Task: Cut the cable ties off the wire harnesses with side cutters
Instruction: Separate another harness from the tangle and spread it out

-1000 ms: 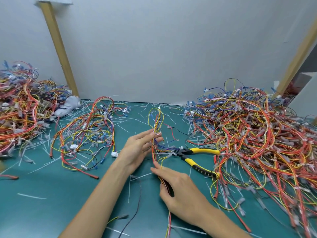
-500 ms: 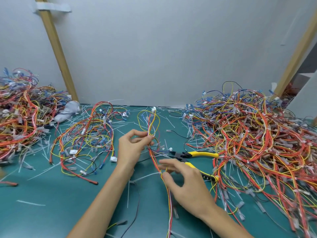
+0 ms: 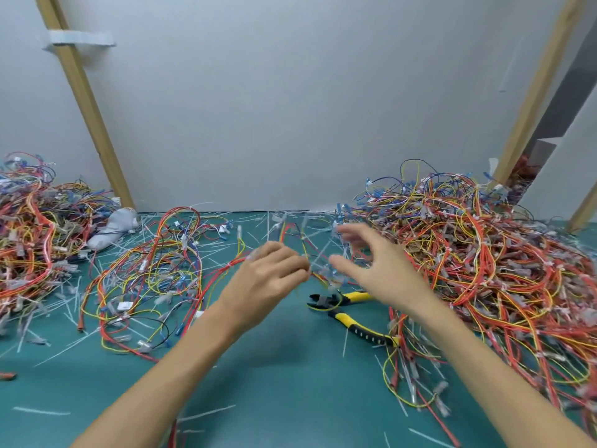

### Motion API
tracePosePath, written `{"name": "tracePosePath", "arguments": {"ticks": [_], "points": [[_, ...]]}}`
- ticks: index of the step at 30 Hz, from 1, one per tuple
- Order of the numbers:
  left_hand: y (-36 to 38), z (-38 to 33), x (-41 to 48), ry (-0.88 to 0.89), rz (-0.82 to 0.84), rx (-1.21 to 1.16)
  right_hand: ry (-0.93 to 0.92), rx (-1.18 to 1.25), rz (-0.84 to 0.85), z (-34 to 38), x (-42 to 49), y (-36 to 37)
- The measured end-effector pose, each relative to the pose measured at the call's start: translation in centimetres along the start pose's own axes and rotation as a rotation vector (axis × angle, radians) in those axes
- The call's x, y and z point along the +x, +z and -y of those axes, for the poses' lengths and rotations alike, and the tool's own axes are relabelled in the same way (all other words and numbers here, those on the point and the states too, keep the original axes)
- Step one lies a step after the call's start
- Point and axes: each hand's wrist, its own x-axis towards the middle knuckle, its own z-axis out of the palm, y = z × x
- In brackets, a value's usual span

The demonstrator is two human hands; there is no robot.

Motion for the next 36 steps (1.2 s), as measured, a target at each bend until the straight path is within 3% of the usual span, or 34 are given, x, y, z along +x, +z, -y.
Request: {"name": "tracePosePath", "arguments": {"ticks": [3,10,15,18,25,32,36], "points": [[0.2,-1.2,-1.9,-0.015,0.058,-0.027,0.022,-0.107,0.202,-1.4,-1.0,2.6],[0.6,-1.6,-4.5,-0.36,0.255,-0.021,-0.082,-0.221,0.159,-3.0,-2.6,6.7],[1.0,-1.6,-5.8,-0.544,0.434,-0.281,-0.122,-0.24,0.103,-3.2,-3.2,7.6],[0.8,-1.3,-6.2,-0.627,0.384,-0.438,-0.15,-0.205,0.044,-3.3,-3.6,7.8],[0.5,-1.8,-5.8,-0.783,0.233,-0.516,-0.087,-0.286,-0.01,-3.5,-4.1,8.6],[0.1,-1.8,-5.5,-0.674,0.244,-0.608,-0.102,-0.395,-0.018,-3.6,-4.1,8.7],[0.6,-2.3,-5.6,-0.79,0.251,-0.686,-0.149,-0.39,-0.074,-3.4,-4.3,8.6]]}}
